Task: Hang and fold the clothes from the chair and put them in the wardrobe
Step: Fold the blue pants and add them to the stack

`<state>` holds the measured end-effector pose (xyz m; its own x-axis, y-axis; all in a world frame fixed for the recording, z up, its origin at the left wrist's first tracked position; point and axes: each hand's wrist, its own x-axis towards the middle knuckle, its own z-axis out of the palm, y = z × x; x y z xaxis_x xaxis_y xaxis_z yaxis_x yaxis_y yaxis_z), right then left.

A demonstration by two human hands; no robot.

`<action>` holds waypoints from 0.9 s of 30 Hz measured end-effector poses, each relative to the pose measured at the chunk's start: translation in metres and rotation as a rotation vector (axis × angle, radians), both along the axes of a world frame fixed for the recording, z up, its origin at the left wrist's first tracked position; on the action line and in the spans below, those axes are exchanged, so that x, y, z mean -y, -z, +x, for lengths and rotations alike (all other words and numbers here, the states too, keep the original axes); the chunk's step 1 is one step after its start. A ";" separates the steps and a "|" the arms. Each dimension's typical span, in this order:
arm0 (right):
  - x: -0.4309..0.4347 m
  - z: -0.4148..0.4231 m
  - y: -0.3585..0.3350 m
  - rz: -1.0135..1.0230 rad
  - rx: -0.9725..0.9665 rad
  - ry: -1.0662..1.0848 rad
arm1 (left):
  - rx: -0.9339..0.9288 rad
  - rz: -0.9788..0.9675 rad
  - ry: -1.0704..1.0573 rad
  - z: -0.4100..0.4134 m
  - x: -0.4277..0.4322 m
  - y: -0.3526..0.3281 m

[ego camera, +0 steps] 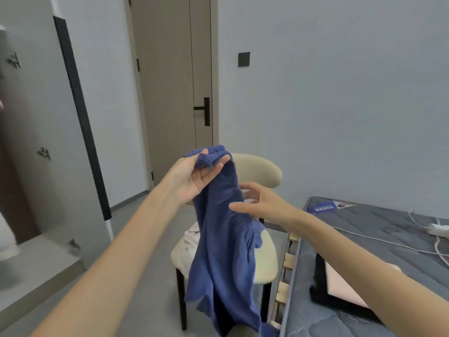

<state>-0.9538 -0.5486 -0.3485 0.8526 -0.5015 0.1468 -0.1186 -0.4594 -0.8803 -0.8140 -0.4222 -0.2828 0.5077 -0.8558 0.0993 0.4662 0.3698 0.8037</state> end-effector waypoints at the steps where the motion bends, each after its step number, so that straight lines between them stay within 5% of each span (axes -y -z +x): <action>1: -0.001 0.004 0.007 -0.095 -0.026 0.004 | -0.024 -0.013 0.007 0.002 -0.003 0.000; 5: -0.014 0.018 0.026 -0.091 -0.169 -0.061 | -0.127 -0.048 0.046 0.008 -0.016 0.000; 8: -0.013 0.027 0.031 -0.127 -0.241 -0.028 | -0.011 -0.008 -0.029 0.024 -0.022 0.006; 14: 0.017 0.028 0.006 -0.057 0.182 0.426 | 0.370 0.342 -0.438 0.074 -0.037 0.040; 19: 0.015 0.043 -0.010 -0.073 0.278 0.493 | 0.540 0.545 -0.776 0.080 -0.041 0.063; 22: 0.015 0.051 -0.013 -0.048 0.225 0.482 | 0.593 0.375 -0.677 0.082 -0.040 0.072; 25: 0.014 0.053 -0.021 0.057 0.214 0.390 | 0.852 0.378 -0.593 0.084 -0.041 0.075; 27: 0.014 0.054 -0.026 0.122 0.249 0.362 | 0.727 0.334 -0.481 0.085 -0.041 0.072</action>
